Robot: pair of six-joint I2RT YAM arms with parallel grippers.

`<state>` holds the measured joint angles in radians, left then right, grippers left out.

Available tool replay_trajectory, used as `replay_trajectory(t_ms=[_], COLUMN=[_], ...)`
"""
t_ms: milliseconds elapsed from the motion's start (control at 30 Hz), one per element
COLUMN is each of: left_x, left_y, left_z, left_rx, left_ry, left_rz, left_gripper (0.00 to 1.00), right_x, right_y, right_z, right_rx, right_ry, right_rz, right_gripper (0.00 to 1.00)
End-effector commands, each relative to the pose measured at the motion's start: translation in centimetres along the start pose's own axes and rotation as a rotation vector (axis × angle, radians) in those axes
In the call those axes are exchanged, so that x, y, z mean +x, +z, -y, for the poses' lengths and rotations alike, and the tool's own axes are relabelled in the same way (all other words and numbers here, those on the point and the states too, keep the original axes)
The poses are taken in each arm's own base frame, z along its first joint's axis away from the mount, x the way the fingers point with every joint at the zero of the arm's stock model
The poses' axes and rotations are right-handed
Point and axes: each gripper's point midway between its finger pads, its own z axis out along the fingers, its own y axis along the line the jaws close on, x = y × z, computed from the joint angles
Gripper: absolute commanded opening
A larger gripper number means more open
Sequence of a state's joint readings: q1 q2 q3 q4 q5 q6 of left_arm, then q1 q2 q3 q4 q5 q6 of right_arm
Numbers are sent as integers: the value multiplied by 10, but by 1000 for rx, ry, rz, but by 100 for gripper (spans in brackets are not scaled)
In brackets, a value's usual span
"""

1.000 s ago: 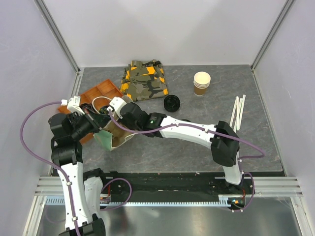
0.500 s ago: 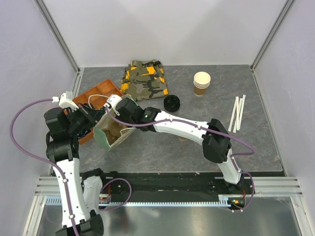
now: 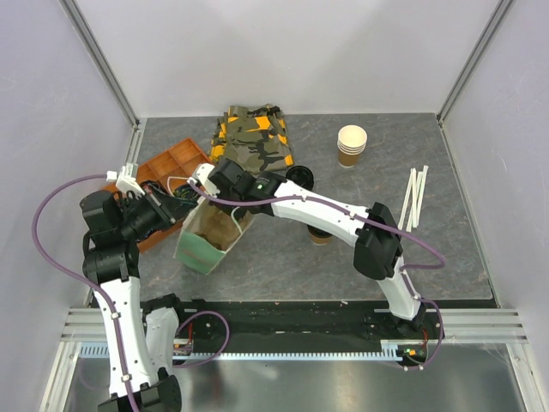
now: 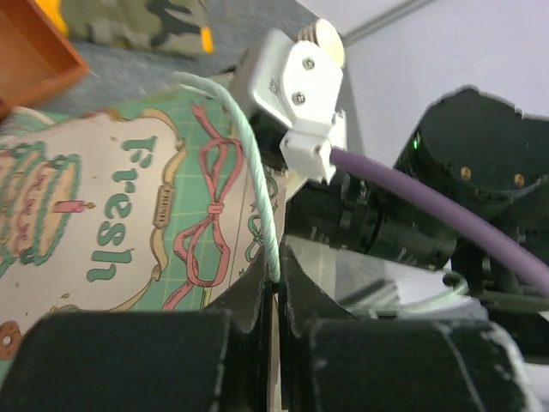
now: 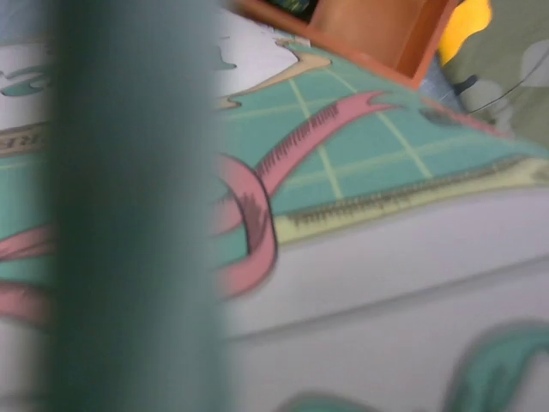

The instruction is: Pack the takeout coffee

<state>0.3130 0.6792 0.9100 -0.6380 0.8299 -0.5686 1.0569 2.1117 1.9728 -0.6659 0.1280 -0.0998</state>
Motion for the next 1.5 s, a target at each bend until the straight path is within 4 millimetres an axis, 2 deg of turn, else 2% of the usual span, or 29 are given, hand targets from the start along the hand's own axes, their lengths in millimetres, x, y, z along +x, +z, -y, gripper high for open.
replay_trajectory(t_ms=[0, 100, 167, 267, 433, 667, 833, 900, 1000, 1133, 1333, 1467], left_x=[16, 15, 16, 24, 21, 14, 27, 31, 30, 30, 33, 34], left_y=[-8, -10, -10, -10, -12, -19, -22, -22, -23, -25, -27, -32], left_z=[28, 40, 42, 33, 19, -19, -27, -31, -31, -27, -18, -9], left_rx=[135, 202, 215, 199, 146, -117, -133, -144, -142, -132, -83, -46], left_ry=[-87, -94, -98, -121, -34, 100, 117, 114, 129, 156, 210, 297], left_rz=[-83, -106, -113, -128, -92, -58, -87, -97, -94, -84, -78, -61], left_gripper=[2, 2, 2, 2, 2, 2, 2, 2, 2, 2, 2, 2], right_x=[9, 22, 31, 31, 17, 9, 8, 10, 16, 25, 25, 17], right_y=[-43, -57, -62, -65, -59, -54, -45, -42, -37, -32, -29, -32], right_z=[-12, -21, -22, -22, -16, -14, -16, -23, -25, -25, -23, -17], right_rx=[-130, -194, -206, -209, -173, -144, -143, -173, -170, -157, -146, -113], right_ry=[-47, -60, -73, -96, -82, -61, -35, -28, -10, 0, -1, -4], right_rz=[-97, -161, -194, -191, -135, -87, -46, -46, -88, -129, -122, -103], right_gripper=[0, 0, 0, 0, 0, 0, 0, 0, 0, 5, 13, 23])
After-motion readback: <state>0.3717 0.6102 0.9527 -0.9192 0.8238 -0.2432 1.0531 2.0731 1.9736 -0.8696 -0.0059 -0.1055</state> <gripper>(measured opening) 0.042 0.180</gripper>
